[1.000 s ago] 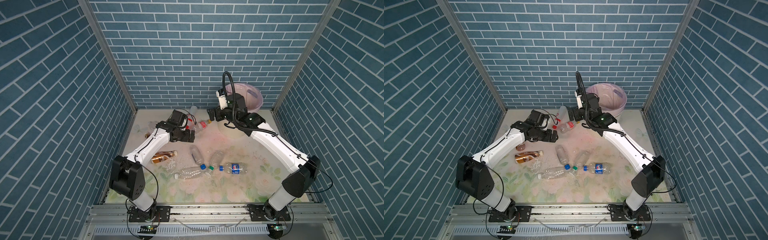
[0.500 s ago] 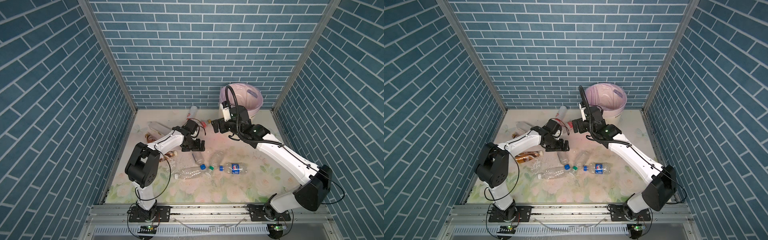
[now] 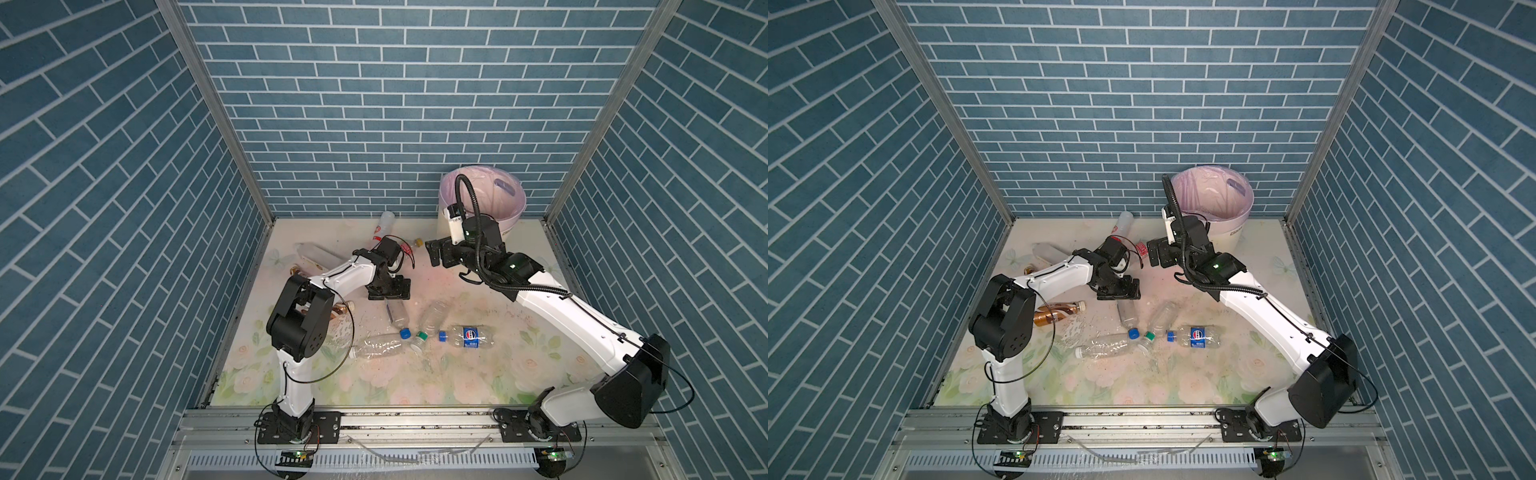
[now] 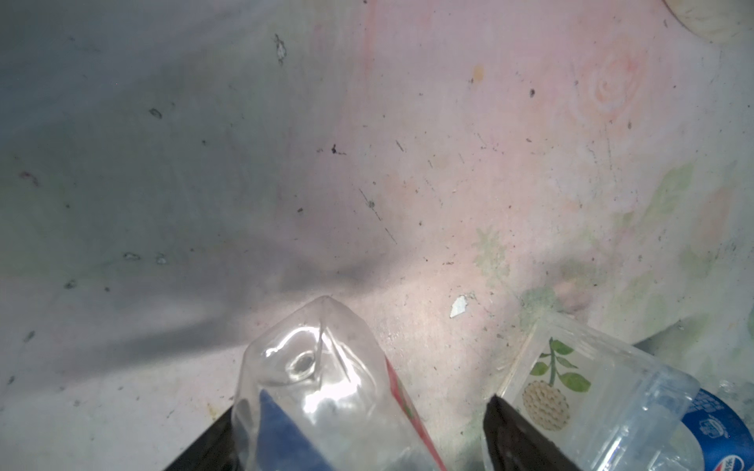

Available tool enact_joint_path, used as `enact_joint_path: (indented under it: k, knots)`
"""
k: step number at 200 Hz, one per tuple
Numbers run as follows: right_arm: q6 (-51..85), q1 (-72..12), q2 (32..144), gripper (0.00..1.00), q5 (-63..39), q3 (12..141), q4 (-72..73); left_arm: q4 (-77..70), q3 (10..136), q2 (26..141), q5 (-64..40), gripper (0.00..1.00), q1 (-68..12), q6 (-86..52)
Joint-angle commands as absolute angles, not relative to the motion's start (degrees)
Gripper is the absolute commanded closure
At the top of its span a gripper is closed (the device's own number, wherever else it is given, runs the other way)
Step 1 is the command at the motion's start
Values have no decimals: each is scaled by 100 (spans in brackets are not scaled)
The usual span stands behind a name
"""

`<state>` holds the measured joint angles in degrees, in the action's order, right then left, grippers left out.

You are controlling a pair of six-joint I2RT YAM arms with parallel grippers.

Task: Throw the plastic bottles in the bin
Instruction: Pick up the plastic bottle from the center of the table.

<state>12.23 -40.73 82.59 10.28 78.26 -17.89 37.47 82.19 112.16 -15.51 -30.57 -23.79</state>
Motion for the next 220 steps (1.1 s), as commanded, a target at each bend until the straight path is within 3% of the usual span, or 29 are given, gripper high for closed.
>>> enact_joint_path:
  k: [1,66,133,220]
  knots:
    - [1402,-4028,8131,1,1132,7625,-1642,3916,8349,11336,-1481,15,-3074,-2268]
    - [1599,-3916,8121,1,997,7406,-1423,3967,8371,11504,-1454,21,-3112,-2135]
    - [1657,-3881,8128,1,991,7322,-1405,3903,8718,11634,-1415,44,-3108,-2118]
    - [1841,-3835,8139,1,650,7347,-1472,3600,9998,11242,-1481,47,-2573,-2179]
